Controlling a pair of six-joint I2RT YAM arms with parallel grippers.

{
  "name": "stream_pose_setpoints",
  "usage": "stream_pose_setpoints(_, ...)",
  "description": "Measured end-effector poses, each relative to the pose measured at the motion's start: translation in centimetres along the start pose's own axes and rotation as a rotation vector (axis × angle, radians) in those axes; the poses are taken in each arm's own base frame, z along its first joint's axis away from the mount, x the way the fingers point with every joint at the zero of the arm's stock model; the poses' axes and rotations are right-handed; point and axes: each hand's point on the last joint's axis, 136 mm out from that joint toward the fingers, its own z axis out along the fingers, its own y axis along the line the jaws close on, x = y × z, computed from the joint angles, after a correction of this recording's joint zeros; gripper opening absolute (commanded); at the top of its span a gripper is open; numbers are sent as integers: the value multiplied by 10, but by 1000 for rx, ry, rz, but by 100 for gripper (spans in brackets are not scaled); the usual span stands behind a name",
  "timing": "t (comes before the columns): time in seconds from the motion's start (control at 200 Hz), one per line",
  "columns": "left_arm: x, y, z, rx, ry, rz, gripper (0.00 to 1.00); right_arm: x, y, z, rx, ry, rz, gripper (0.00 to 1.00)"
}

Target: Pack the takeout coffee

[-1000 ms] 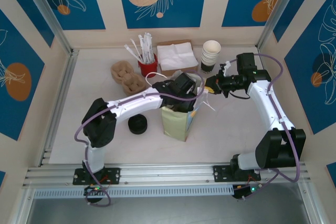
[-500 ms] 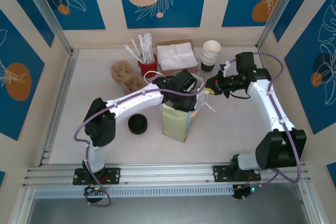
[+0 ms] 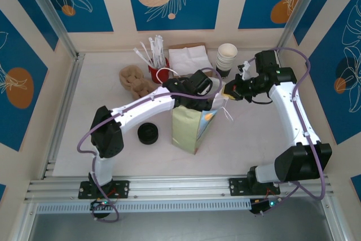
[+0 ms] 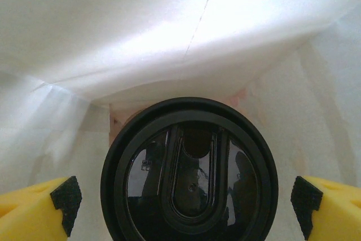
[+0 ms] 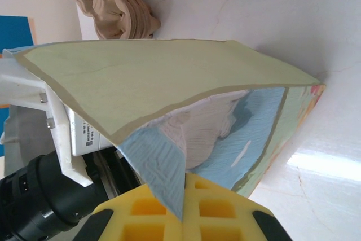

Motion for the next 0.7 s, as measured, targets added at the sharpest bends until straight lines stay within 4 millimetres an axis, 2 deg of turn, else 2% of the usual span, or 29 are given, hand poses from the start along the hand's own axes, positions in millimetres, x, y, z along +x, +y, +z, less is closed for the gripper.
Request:
stream_pose_setpoints(0.44, 0, 11, 0, -63, -11, -27, 96, 2, 6, 2, 37, 27, -13, 0)
stream_pose_setpoints(0.7, 6, 17, 9, -108, -2, -56, 96, 4, 2, 7, 71, 52, -3, 0)
